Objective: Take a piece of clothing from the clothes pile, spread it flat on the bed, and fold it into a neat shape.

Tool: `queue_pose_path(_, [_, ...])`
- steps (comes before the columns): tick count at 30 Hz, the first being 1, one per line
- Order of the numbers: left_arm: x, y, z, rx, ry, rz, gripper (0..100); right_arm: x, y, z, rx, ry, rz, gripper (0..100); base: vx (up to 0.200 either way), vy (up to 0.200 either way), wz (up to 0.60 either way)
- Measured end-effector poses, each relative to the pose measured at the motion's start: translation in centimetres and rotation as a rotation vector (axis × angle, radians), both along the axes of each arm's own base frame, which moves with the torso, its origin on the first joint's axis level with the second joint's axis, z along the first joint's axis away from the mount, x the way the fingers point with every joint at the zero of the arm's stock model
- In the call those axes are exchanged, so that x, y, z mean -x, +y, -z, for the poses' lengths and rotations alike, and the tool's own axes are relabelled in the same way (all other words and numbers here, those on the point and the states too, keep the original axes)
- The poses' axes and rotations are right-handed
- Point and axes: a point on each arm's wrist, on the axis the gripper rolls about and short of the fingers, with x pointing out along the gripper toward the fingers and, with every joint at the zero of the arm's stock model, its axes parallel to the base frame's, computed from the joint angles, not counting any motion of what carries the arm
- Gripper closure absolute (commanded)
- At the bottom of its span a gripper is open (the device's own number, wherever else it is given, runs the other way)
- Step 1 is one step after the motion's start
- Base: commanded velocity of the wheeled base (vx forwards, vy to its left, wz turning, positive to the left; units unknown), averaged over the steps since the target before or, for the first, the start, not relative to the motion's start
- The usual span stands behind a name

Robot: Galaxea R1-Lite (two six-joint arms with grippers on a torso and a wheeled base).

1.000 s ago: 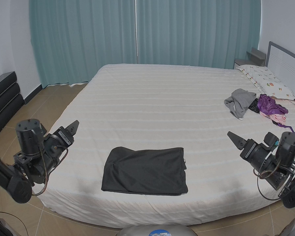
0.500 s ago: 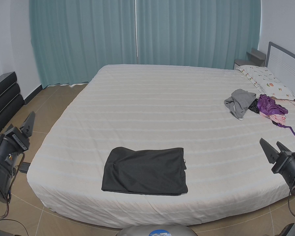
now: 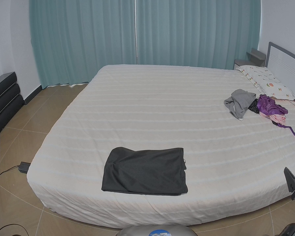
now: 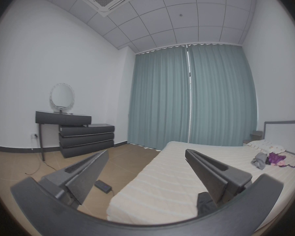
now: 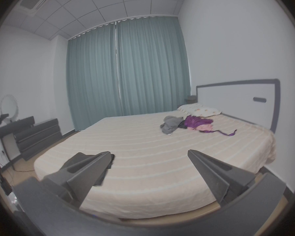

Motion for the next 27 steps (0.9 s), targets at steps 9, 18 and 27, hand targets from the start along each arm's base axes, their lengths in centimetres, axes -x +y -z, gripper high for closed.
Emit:
queue_pose_path(9, [5.2,1.3,1.2,-0.026,-0.065,-0.14,0,2.8,-1.2,-0.3,0.119,-0.112,0.225,0,0.0,0.0,0.0])
queue_pose_path(18, [8.6,1.0,1.8,-0.088,-0.183,-0.302,0,5.6,-0.8,-0.4,0.241,-0.161,0.192,0,0.0,0.0,0.0])
queue_pose_path(27, [9.9,0.0,2.1,-0.169,-0.273,-0.273,0,7.0,-0.5,-1.8,0.268,-0.356,0.155,0,0.0,0.0,0.0])
